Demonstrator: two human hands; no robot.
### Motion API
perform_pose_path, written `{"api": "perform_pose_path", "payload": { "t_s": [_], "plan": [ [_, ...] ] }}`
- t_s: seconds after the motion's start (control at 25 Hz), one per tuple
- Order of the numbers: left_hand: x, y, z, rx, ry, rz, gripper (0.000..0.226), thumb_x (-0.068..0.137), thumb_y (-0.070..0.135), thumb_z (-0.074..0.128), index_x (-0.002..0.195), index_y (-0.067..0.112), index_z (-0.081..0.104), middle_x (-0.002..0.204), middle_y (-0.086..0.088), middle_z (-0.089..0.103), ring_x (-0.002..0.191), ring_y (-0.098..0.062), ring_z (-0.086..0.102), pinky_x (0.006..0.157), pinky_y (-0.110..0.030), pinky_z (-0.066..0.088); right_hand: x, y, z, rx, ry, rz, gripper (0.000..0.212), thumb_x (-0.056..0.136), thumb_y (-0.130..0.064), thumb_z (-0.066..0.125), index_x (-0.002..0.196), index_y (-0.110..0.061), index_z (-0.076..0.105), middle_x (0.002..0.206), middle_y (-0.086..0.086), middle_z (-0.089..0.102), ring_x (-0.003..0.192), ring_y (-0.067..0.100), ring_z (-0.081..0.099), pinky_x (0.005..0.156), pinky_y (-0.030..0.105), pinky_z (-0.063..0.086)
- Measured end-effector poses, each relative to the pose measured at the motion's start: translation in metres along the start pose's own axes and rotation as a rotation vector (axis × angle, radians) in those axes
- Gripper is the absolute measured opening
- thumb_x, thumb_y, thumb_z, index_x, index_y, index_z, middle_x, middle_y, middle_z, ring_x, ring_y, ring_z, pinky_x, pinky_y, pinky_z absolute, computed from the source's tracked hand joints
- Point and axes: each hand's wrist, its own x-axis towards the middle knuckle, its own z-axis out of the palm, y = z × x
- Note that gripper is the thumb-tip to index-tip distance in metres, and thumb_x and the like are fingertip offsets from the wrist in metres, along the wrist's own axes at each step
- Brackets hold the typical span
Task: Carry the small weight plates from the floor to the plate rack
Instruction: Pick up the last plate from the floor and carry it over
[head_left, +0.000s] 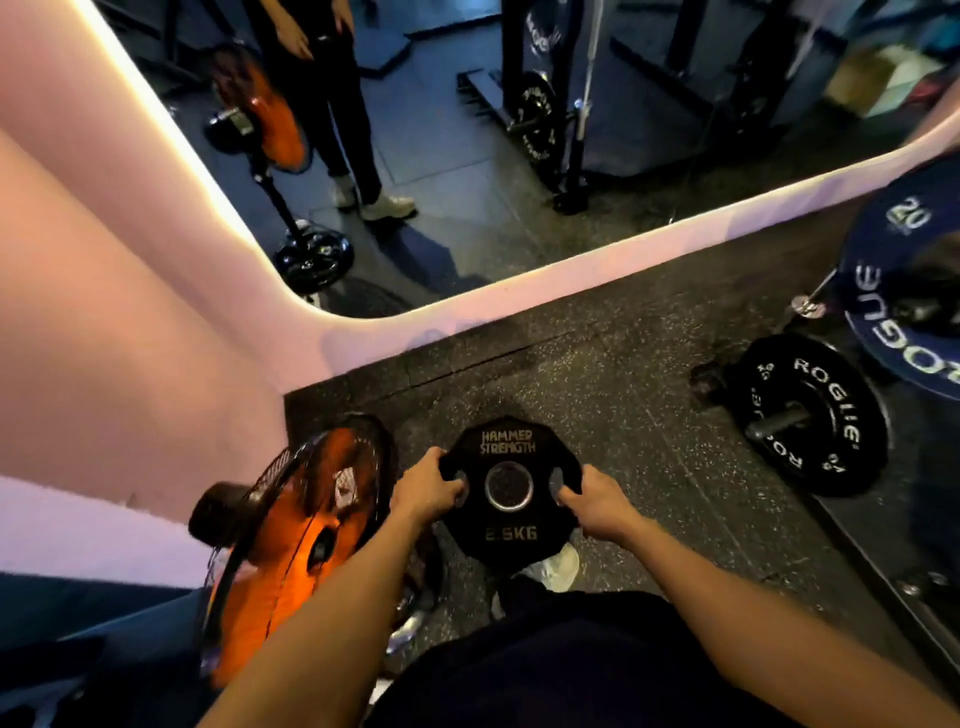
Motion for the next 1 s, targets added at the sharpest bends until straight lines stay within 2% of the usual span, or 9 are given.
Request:
{"api": "perform_pose_path", "payload": {
  "t_s": [0.2,0.4,0.56,0.68,0.76,0.8,0.88,0.92,1.0],
  "plan": [
    [0.083,0.084,-0.01,0.118,-0.138,0.142,0.041,0.082,0.028,0.064,0.121,0.022,0.051,0.117,-0.005,0.066,0.104,-0.024,0.063,0.082,-0.032,0.048,0.047,0.002,-0.053,0.167,0.111,0.127,0.028,0.083,-0.025,0.06,0.103,-0.006,0.056,0.098,0.009,0.063,0.086,0.023,0.061,0.064,0.03,0.044],
    [0.128,0.157,0.0,0.286,-0.3,0.327,0.043,0.08,0.028,0.064,0.121,0.022,0.053,0.114,-0.004,0.066,0.103,-0.024,0.064,0.085,-0.035,0.051,0.047,0.019,-0.076,0.3,0.239,0.337,0.039,0.089,-0.03,0.057,0.117,-0.004,0.048,0.106,0.01,0.056,0.093,0.027,0.06,0.068,0.032,0.045],
    [0.156,0.21,0.02,0.43,-0.461,0.512,0.048,0.075,0.032,0.064,0.121,0.019,0.053,0.113,-0.007,0.067,0.107,-0.028,0.063,0.087,-0.037,0.052,0.037,0.034,-0.075,0.519,0.341,0.513,0.044,0.09,-0.034,0.058,0.12,-0.004,0.044,0.105,0.008,0.053,0.086,0.022,0.054,0.057,0.027,0.042],
    [0.167,0.246,0.034,0.555,-0.548,0.615,0.045,0.077,0.029,0.064,0.119,0.022,0.051,0.107,-0.007,0.067,0.096,-0.031,0.066,0.081,-0.041,0.056,0.027,0.033,-0.073,0.623,0.466,0.597,0.043,0.09,-0.032,0.059,0.119,-0.003,0.047,0.108,0.011,0.058,0.088,0.024,0.058,0.055,0.026,0.046],
    [0.17,0.278,0.04,0.583,-0.58,0.699,0.042,0.078,0.028,0.063,0.118,0.025,0.051,0.107,-0.007,0.067,0.094,-0.03,0.066,0.079,-0.044,0.057,0.024,0.029,-0.079,0.633,0.586,0.655,0.04,0.09,-0.029,0.06,0.115,0.0,0.049,0.113,0.017,0.062,0.098,0.031,0.062,0.067,0.032,0.05],
    [0.171,0.295,0.042,0.596,-0.579,0.761,0.04,0.08,0.028,0.063,0.118,0.025,0.052,0.108,-0.006,0.066,0.096,-0.029,0.065,0.08,-0.043,0.056,0.023,0.027,-0.088,0.633,0.645,0.67,0.035,0.09,-0.027,0.06,0.11,0.0,0.05,0.113,0.019,0.063,0.101,0.033,0.063,0.073,0.036,0.05],
    [0.167,0.336,0.043,0.583,-0.571,0.888,0.043,0.082,0.028,0.062,0.123,0.027,0.051,0.114,-0.004,0.065,0.101,-0.027,0.062,0.084,-0.04,0.053,0.016,0.019,-0.114,0.657,0.767,0.669,0.024,0.09,-0.023,0.059,0.098,-0.004,0.048,0.107,0.019,0.064,0.094,0.034,0.065,0.07,0.038,0.05],
    [0.161,0.361,0.041,0.556,-0.568,0.944,0.044,0.082,0.029,0.063,0.124,0.029,0.051,0.114,-0.003,0.065,0.101,-0.026,0.062,0.083,-0.039,0.052,0.013,0.017,-0.131,0.669,0.838,0.654,0.021,0.091,-0.023,0.058,0.096,-0.006,0.046,0.105,0.018,0.064,0.09,0.033,0.065,0.068,0.038,0.051],
    [0.148,0.408,0.032,0.485,-0.556,1.069,0.039,0.081,0.029,0.063,0.119,0.031,0.053,0.108,-0.003,0.067,0.095,-0.026,0.064,0.08,-0.039,0.053,0.002,0.014,-0.17,0.632,0.966,0.616,0.022,0.091,-0.022,0.057,0.102,-0.006,0.048,0.111,0.019,0.064,0.099,0.035,0.063,0.072,0.038,0.05]
  ]
}}
